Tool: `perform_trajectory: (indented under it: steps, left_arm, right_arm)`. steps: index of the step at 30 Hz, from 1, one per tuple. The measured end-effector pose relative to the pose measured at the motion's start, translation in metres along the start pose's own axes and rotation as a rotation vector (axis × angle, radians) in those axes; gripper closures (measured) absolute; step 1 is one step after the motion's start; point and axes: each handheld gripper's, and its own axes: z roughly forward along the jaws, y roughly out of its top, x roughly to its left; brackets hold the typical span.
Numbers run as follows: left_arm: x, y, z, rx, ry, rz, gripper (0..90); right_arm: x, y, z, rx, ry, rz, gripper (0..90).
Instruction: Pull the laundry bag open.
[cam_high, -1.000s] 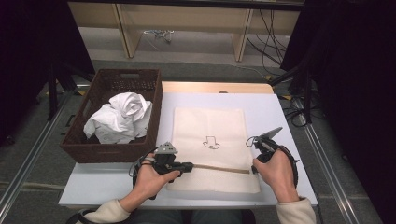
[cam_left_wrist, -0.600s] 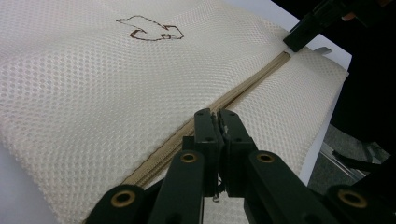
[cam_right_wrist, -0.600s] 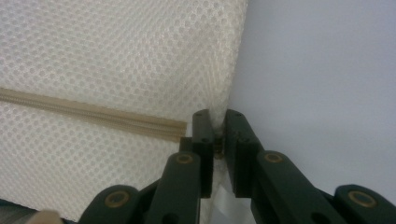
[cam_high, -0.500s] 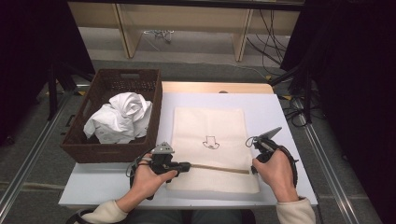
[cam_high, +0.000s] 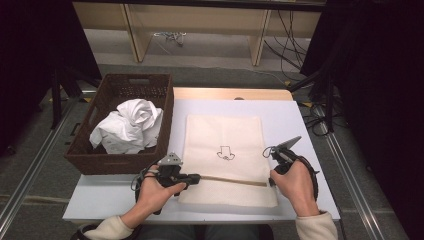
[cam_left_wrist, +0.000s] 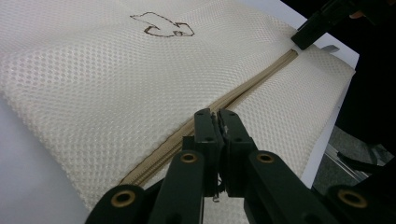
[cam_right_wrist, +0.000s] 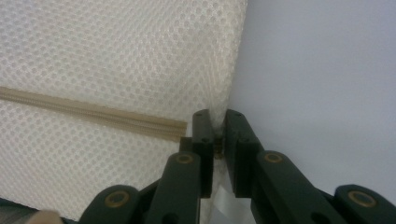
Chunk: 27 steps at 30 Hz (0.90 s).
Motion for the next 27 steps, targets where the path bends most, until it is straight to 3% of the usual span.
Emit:
perform_trajectory:
  steps: [1, 2, 4, 7, 8, 10, 11, 12, 14, 15, 19, 22, 23, 27]
  left_arm:
    - [0.0, 0.0, 0.0, 0.0, 0.0, 0.0, 86.7]
    - [0.0, 0.0, -0.001, 0.001, 0.008, 0.002, 86.7]
    - [0.002, -0.001, -0.003, 0.002, 0.011, 0.0, 86.7]
    - [0.003, -0.001, -0.003, -0.001, 0.01, -0.002, 86.7]
    - [0.003, -0.002, -0.004, -0.005, 0.018, -0.008, 86.7]
    - [0.003, -0.003, -0.004, 0.0, 0.011, -0.007, 86.6]
    - [0.004, -0.003, -0.004, 0.0, 0.015, -0.005, 86.6]
    - [0.004, -0.003, -0.004, 0.003, 0.014, -0.002, 86.7]
    - [0.004, -0.004, -0.004, 0.004, 0.014, -0.001, 86.7]
    - [0.004, -0.004, -0.004, -0.001, 0.014, -0.011, 86.7]
    - [0.005, -0.004, -0.005, 0.0, 0.02, -0.002, 86.7]
    - [0.006, -0.004, -0.007, -0.009, 0.022, -0.013, 86.7]
    - [0.007, -0.005, -0.009, -0.003, 0.027, -0.01, 86.7]
    - [0.008, -0.007, -0.01, -0.009, 0.034, -0.021, 86.6]
  right_arm:
    - [0.0, 0.0, 0.0, 0.0, 0.0, 0.0, 84.2]
    - [-0.003, 0.0, 0.002, -0.033, 0.002, -0.04, 84.1]
    - [0.0, 0.0, 0.0, 0.009, 0.002, 0.01, 84.2]
    - [-0.001, 0.0, 0.0, 0.008, -0.001, 0.004, 84.2]
    - [0.002, 0.0, 0.0, 0.008, -0.005, 0.039, 84.2]
    - [0.003, 0.0, 0.002, -0.011, 0.0, 0.043, 84.2]
    - [0.001, 0.0, 0.001, 0.009, 0.004, 0.026, 84.2]
    - [-0.004, 0.002, 0.003, -0.024, -0.005, -0.062, 84.2]
    - [-0.004, 0.001, 0.003, -0.024, -0.005, -0.059, 84.2]
    - [-0.002, 0.001, 0.003, -0.024, -0.005, -0.026, 84.2]
    - [-0.004, 0.002, 0.004, -0.028, -0.003, -0.07, 84.2]
    - [-0.002, 0.002, 0.002, -0.001, -0.005, -0.027, 84.2]
    - [0.0, 0.001, 0.001, 0.015, 0.001, 0.009, 84.2]
    - [0.0, 0.002, 0.001, 0.014, -0.001, 0.012, 84.2]
